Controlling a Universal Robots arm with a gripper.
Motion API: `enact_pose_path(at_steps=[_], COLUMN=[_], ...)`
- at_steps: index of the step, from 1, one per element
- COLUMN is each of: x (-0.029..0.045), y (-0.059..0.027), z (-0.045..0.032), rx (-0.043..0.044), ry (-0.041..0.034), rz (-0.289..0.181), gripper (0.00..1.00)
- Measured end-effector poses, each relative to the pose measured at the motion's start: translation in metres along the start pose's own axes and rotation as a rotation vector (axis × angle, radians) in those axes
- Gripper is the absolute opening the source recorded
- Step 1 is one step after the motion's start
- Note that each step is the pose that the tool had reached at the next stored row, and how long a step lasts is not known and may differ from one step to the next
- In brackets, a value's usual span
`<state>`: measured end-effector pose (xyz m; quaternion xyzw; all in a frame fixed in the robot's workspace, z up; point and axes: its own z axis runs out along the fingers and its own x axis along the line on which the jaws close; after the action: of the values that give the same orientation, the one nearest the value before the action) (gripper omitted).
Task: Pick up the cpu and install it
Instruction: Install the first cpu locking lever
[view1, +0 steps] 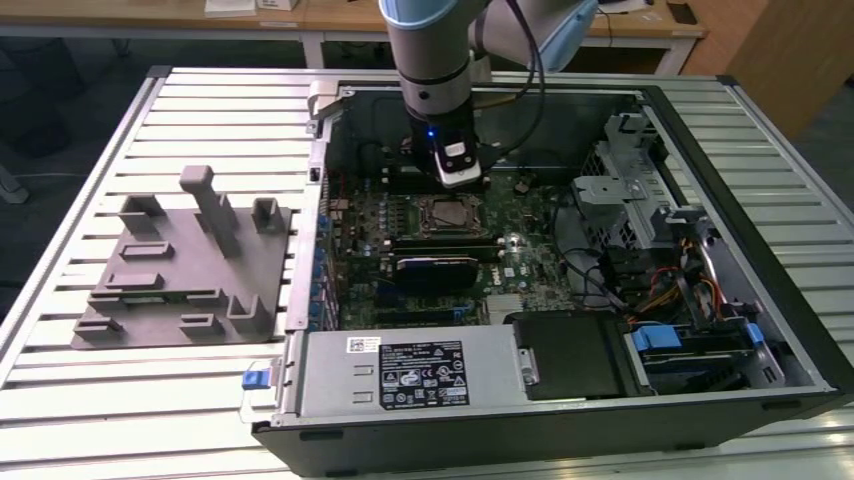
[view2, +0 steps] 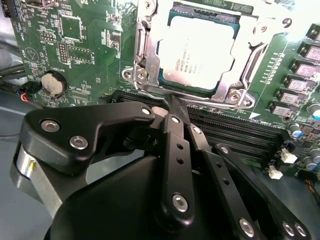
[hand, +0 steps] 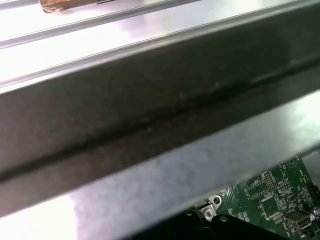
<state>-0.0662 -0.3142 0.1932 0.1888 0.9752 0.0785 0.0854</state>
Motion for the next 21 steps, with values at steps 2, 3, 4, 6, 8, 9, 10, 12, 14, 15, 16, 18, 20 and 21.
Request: enact_pose_path(at_steps=[2, 3, 4, 6, 8, 9, 10, 12, 14, 15, 16, 18, 20, 21], x=[0.0000, 0.0001, 0.0001, 0.0001, 0.0001, 0.0000, 0.0000, -0.0001, -0.0001, -0.0001, -0.0002, -0.0004, -0.0004, -0.0004], y=[-0.0001, 0.0001, 0.0000, -0.0001, -0.0001, -0.0001, -0.0001, 0.0000, 0.0000, 0.0000, 0.0000, 0.0000, 0.0001, 0.0001], z=[0.0003, 0.0008, 0.0008, 0.0007, 0.0007, 0.0007, 0.0008, 0.0009, 0.0009, 0.0009, 0.0009, 0.0009, 0.0010, 0.0010], rx=[0.0004, -0.0006, -0.0002, 0.0006, 0.0008, 0.0009, 0.0008, 0.0006, 0.0006, -0.0010, -0.0022, -0.0055, -0.0072, -0.0073], ry=[-0.0005, -0.0008, -0.0009, -0.0009, -0.0009, -0.0010, -0.0010, -0.0010, -0.0010, -0.0004, 0.0001, 0.0015, 0.0020, 0.0021], rz=[0.002, 0.003, 0.004, 0.005, 0.005, 0.005, 0.005, 0.005, 0.005, 0.005, 0.006, 0.006, 0.007, 0.007], gripper=[0.11, 0.11, 0.11, 0.11, 0.11, 0.11, 0.11, 0.11, 0.11, 0.11, 0.11, 0.11, 0.11, 0.11])
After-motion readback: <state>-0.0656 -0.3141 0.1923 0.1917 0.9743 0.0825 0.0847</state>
